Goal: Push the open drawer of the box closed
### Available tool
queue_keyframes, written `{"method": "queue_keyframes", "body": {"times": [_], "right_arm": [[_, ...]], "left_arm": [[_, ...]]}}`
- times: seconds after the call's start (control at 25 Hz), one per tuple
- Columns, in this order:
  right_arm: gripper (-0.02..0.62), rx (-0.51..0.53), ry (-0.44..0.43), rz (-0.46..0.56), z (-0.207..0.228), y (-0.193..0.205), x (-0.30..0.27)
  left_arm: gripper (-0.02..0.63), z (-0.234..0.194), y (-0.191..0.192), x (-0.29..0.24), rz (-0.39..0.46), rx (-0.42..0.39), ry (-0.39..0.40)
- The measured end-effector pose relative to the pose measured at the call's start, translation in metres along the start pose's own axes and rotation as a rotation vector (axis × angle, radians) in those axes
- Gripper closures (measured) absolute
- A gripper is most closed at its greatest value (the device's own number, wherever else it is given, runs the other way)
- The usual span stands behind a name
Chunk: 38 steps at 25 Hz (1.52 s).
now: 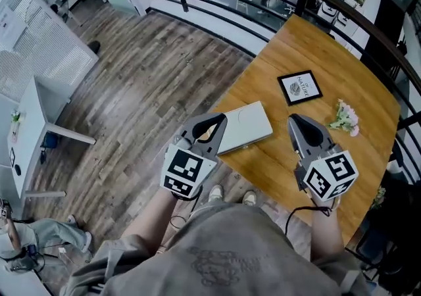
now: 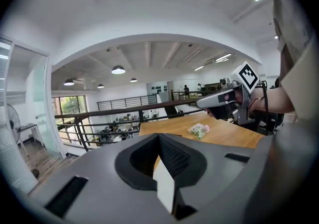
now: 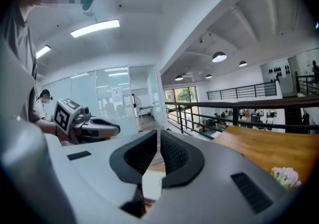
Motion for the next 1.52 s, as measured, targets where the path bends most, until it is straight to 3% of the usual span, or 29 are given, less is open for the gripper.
{"method": "queue_keyframes", "body": {"times": [0.24, 0.52, 1.0, 1.52], "right_arm": [[0.551, 0.076, 0.054, 0.145, -0.009, -0.049, 0.048], [0.551, 0.137, 0.107, 0.219, -0.02, -0.071, 0.087], [0.551, 0.159, 0.089, 0.174, -0.039, -0.058, 0.105], [0.554, 0.102, 0.062, 0.1, -0.042, -0.028, 0.085]], "left_arm": [[0.591, 0.008, -0.058, 0.01, 0.138, -0.08, 0.022], [0.591, 0.021, -0.091, 0.02, 0.248, -0.085, 0.05], [0.591, 0.044, -0.089, 0.023, 0.244, -0.103, 0.091], [0.591, 0.041, -0.054, 0.026, 0.144, -0.105, 0.088]]}}
Point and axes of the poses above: the fingertips, and each gripper's own axes: x backward along the fingers, z to its right, y out of its underside, the point moved 8 cm from there along x, backward along the fingers, and after that the axes turned 2 degrees about -z, right-handed, at the moved point
